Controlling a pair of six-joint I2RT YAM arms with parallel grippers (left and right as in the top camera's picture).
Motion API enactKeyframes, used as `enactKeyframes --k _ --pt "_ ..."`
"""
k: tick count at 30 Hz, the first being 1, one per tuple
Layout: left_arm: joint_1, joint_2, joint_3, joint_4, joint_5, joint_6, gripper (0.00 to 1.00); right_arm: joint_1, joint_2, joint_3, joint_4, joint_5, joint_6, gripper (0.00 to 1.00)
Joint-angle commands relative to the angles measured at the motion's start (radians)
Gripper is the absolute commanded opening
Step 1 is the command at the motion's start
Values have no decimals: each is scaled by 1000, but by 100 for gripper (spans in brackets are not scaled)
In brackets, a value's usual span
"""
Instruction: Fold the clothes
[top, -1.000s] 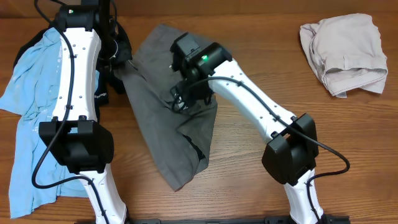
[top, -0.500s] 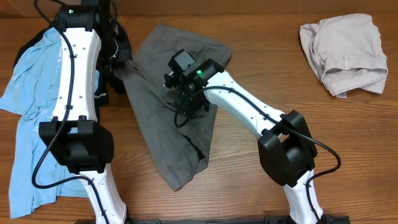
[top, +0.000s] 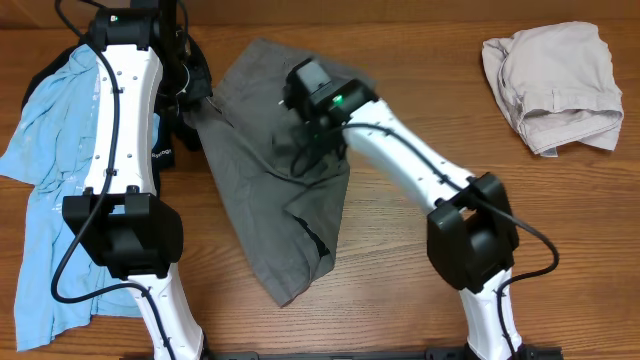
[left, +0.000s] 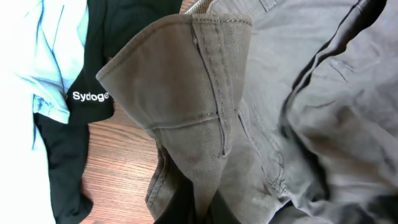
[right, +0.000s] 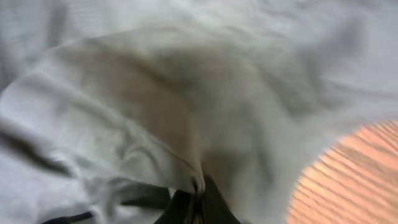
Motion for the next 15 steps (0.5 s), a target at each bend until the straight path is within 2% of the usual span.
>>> enactKeyframes --k 1,4,6,11,13,15 --pt "1 -1 7 -2 8 -1 4 -131 -36 75 -45 23 202 4" --pt "1 -1 7 -2 8 2 4 -246 -46 98 -110 -8 324 4" --pt "1 -1 7 -2 8 2 4 -380 -47 97 -166 -103 405 4" --pt "1 -1 7 -2 8 2 4 -592 -46 50 -203 -369 431 4" --pt "0 -1 7 -2 10 2 4 -636 -46 34 -212 -409 431 4" --pt "0 -1 7 0 19 2 4 -667 -46 22 -231 -411 407 10"
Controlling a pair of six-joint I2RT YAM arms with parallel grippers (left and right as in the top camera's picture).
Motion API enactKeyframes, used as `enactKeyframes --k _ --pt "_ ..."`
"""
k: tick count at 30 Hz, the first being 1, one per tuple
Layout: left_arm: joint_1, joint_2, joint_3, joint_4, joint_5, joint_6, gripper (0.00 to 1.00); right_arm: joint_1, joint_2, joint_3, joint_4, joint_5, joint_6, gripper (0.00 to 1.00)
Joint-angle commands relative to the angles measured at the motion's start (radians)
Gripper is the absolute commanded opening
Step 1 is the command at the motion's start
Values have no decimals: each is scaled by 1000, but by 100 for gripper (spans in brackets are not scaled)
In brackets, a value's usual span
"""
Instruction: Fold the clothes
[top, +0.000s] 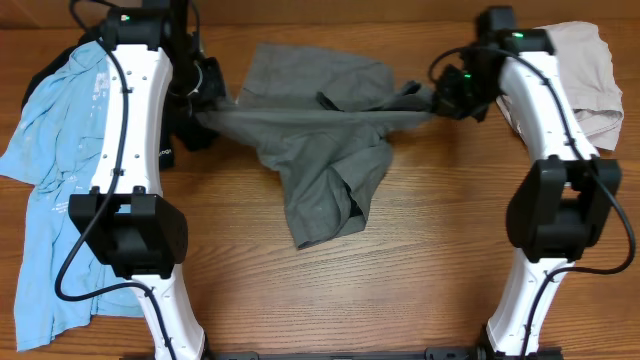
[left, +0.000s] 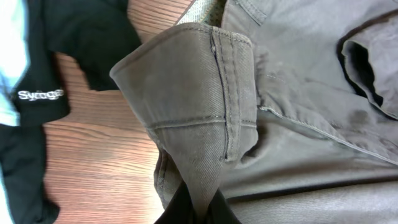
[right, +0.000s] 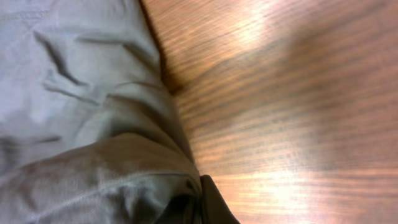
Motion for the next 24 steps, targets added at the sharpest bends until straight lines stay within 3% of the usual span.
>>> enactKeyframes --k 1,11,17,24 --pt "35 -1 7 1 -70 2 4 -62 -44 -26 -21 -31 -21 13" --pt "31 -1 7 -29 -17 38 4 16 -98 104 31 -23 -269 67" --pt "20 -1 7 -106 28 69 4 127 -113 235 158 89 -336 83" --pt "8 -1 7 -130 24 84 4 267 -33 215 282 170 -401 88"
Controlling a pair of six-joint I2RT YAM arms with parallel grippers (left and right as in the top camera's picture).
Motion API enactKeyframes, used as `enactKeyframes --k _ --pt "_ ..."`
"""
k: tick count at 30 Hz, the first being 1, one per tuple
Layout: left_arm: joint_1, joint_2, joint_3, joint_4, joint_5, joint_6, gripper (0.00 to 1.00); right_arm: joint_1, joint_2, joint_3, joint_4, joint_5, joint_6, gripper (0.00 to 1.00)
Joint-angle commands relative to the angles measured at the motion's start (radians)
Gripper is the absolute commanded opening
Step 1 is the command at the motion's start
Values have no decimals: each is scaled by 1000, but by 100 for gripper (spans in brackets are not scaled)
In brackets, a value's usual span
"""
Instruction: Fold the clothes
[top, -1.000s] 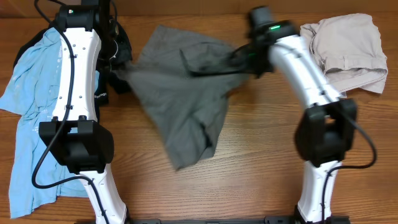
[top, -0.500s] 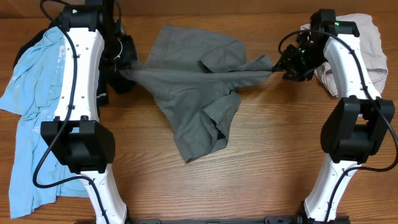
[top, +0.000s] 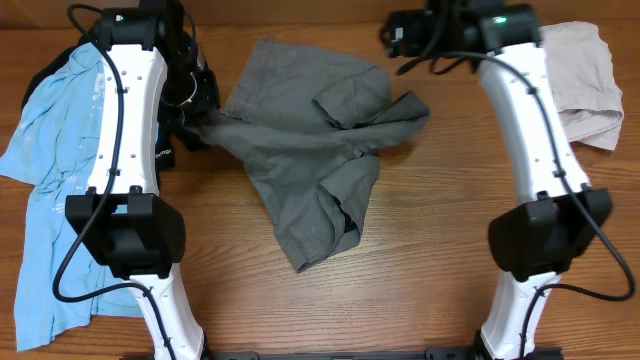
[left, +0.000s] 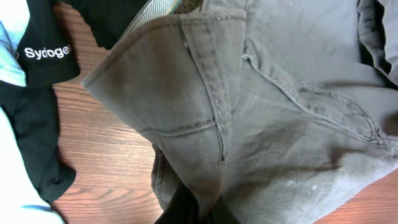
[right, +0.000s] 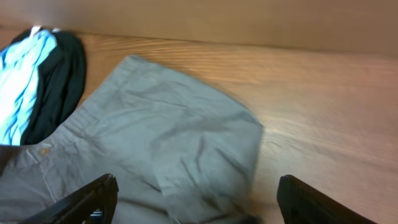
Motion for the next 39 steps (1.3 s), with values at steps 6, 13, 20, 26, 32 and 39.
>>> enactKeyframes --k 6,13,20,26,32,39 --pt "-8 0 7 23 15 31 4 111 194 -5 48 66 -50 92" --pt "-8 0 7 51 15 31 4 151 239 -5 -65 234 62 92" --pt "-8 0 7 78 -1 31 21 148 240 -70 -336 336 274 96" --pt "-8 0 -1 74 -5 45 48 153 239 -126 -307 243 274 96" --pt "-8 0 -111 97 -8 61 41 153 238 -47 -244 238 206 96" --pt "-2 0 -206 191 -11 48 36 187 238 -36 -97 207 84 96"
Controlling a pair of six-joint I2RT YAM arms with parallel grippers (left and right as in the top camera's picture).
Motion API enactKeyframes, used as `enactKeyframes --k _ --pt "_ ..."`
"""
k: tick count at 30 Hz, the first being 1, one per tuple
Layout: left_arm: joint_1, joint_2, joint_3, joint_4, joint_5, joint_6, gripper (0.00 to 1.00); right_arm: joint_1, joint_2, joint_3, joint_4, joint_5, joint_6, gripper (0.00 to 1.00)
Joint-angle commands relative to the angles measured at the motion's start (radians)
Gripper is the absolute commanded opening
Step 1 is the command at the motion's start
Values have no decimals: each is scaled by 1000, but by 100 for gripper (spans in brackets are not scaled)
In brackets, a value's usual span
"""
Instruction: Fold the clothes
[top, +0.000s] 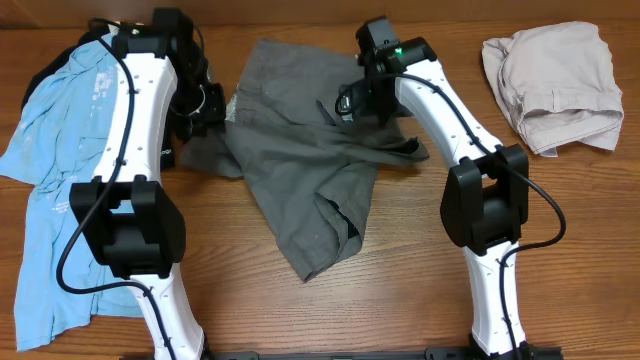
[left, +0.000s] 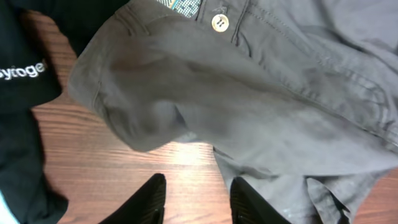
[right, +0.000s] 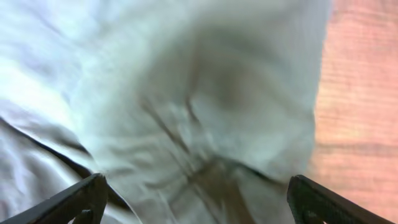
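Note:
The grey shorts (top: 300, 150) lie crumpled across the middle of the table, waistband to the left, one leg trailing toward the front. My left gripper (top: 205, 108) hovers open at the waistband's left corner. In the left wrist view the gripper (left: 199, 202) is over bare wood with nothing between its fingers, and the shorts (left: 249, 106) and their button (left: 219, 22) lie just ahead. My right gripper (top: 352, 100) is low over the shorts' upper right part. In the blurred right wrist view it (right: 199, 205) is spread wide open over the grey cloth (right: 186, 93).
A light blue shirt (top: 50, 170) and a black garment (top: 185, 140) with white lettering lie at the left, under and beside the left arm. A folded beige garment (top: 555, 85) sits at the back right. Bare wood lies along the front of the table.
My left gripper has opened and let go of the waistband corner, which now lies on the table. My right gripper, then open at the back edge, is now down over the shorts.
Both grippers were shut on the shorts, the right one over their middle. Then the shorts were stretched between the two grippers, left and right. Then the right gripper had let go and was open at the back. Now both are open and the shorts lie loose.

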Motion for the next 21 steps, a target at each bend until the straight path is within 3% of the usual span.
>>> enactKeyframes --k 1,10,21 --pt "3 0 -16 32 -7 -5 36 38 -16 27 47 -17 -74 96" --pt "47 0 -16 76 -2 -34 42 105 38 24 107 -15 -177 92" --pt "47 0 -16 76 5 -34 43 113 118 24 146 149 -168 90"
